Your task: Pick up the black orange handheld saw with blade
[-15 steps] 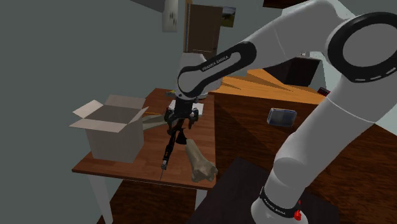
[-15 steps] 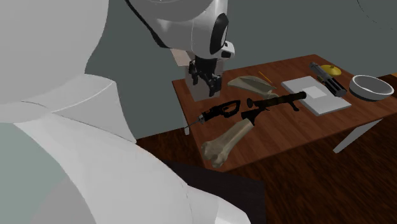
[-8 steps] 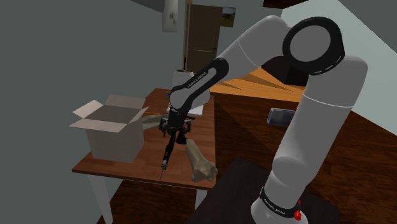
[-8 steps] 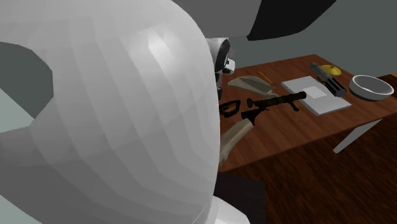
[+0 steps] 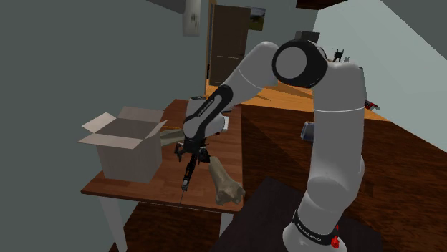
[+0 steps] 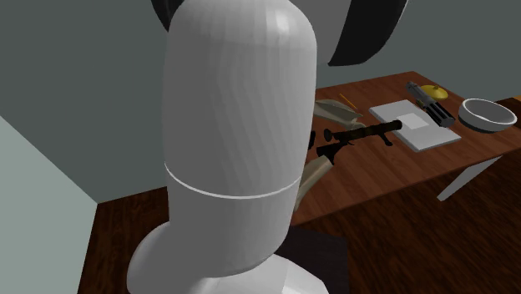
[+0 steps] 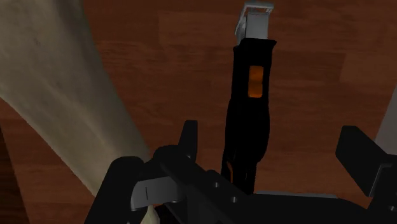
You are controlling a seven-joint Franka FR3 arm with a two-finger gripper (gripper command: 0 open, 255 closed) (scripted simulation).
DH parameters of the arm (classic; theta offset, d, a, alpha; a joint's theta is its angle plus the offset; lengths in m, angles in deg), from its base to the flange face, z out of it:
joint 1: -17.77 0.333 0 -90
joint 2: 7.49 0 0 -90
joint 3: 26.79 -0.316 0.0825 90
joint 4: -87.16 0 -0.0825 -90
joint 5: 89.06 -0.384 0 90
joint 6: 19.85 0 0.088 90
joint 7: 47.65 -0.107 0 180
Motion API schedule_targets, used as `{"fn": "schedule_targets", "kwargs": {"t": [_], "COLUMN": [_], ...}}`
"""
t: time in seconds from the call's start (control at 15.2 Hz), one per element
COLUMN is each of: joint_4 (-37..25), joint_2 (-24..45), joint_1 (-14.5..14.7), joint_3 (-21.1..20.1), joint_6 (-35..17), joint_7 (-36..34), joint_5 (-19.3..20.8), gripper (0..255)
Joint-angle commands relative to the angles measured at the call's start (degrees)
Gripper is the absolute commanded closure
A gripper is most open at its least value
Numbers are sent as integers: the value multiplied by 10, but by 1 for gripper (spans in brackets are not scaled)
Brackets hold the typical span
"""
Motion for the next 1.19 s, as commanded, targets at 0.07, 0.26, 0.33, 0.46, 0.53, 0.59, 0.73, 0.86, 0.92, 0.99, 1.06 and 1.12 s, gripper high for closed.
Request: {"fn": "schedule_targets", "kwargs": {"t": [0.07, 0.26, 0.33, 0.46, 0.53, 0.59, 0.73, 0.86, 0.92, 0.99, 1.06, 1.12], "joint_4": [-24, -27, -28, -31, -33, -33, -32, -32, -32, -32, -32, -32], "joint_2": [42, 63, 70, 84, 96, 96, 96, 95, 95, 95, 95, 95], "joint_1": [0, 2, 2, 3, 4, 4, 3, 3, 3, 3, 4, 4], "joint_3": [11, 12, 13, 14, 14, 14, 14, 14, 14, 14, 14, 14], "joint_6": [-18, -36, -42, -54, -63, -63, -63, -63, -64, -64, -64, -64], "joint_7": [-19, -19, -19, -19, -19, -19, -18, -18, -18, -18, -18, -18], "joint_5": [-1, 1, 1, 2, 3, 3, 3, 3, 3, 3, 3, 3], "gripper": [0, 0, 0, 0, 0, 0, 255, 255, 255, 255, 255, 255]}}
